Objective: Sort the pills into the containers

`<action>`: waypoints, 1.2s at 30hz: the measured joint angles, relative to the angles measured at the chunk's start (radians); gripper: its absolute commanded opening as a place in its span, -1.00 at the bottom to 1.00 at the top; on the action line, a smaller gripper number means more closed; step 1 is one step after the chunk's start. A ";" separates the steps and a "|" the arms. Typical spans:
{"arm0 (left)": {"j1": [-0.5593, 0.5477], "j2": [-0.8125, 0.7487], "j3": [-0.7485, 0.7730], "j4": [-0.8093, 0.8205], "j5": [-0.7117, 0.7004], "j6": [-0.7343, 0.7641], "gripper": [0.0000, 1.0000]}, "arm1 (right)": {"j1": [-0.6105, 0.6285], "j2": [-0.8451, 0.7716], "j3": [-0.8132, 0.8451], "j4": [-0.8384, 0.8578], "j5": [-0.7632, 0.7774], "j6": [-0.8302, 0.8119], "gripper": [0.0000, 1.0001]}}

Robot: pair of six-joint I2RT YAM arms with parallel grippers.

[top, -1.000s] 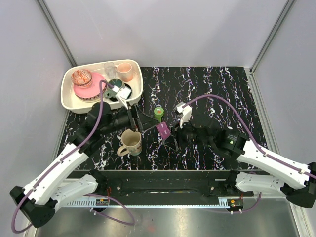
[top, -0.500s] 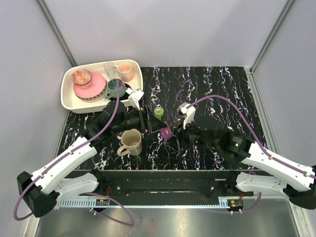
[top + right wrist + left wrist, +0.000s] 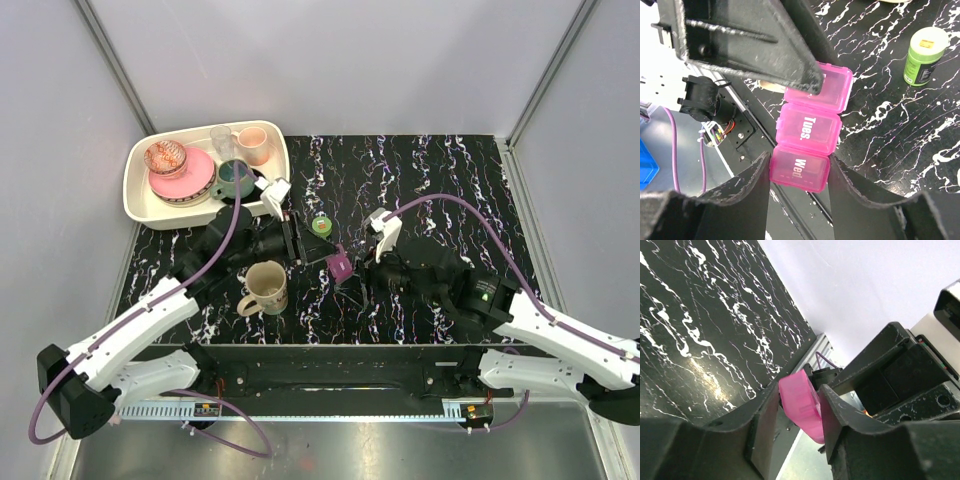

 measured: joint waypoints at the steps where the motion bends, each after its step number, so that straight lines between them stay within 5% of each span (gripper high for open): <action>1: -0.002 0.000 -0.004 0.003 0.001 -0.002 -0.01 | 0.002 -0.002 -0.001 -0.001 0.002 0.000 -1.00; 6: -0.024 0.000 -0.027 0.013 0.022 -0.019 0.03 | 0.002 -0.009 -0.004 0.005 0.017 0.000 -1.00; 13: -0.041 0.010 -0.029 0.034 0.029 -0.031 -0.15 | 0.002 -0.014 -0.013 0.010 0.026 0.000 -1.00; 20: -0.043 0.018 -0.030 0.040 0.028 -0.039 0.18 | 0.002 -0.023 -0.026 0.013 0.024 0.001 -1.00; 27: -0.045 0.028 -0.030 0.040 0.029 -0.050 -0.09 | 0.003 -0.033 -0.032 0.017 0.024 0.003 -1.00; 31: -0.046 0.028 -0.030 0.044 0.029 -0.050 0.30 | 0.003 -0.037 -0.037 0.019 0.023 0.003 -1.00; 36: -0.047 0.032 -0.030 0.044 0.028 -0.052 0.36 | 0.003 -0.037 -0.038 0.019 0.019 0.003 -1.00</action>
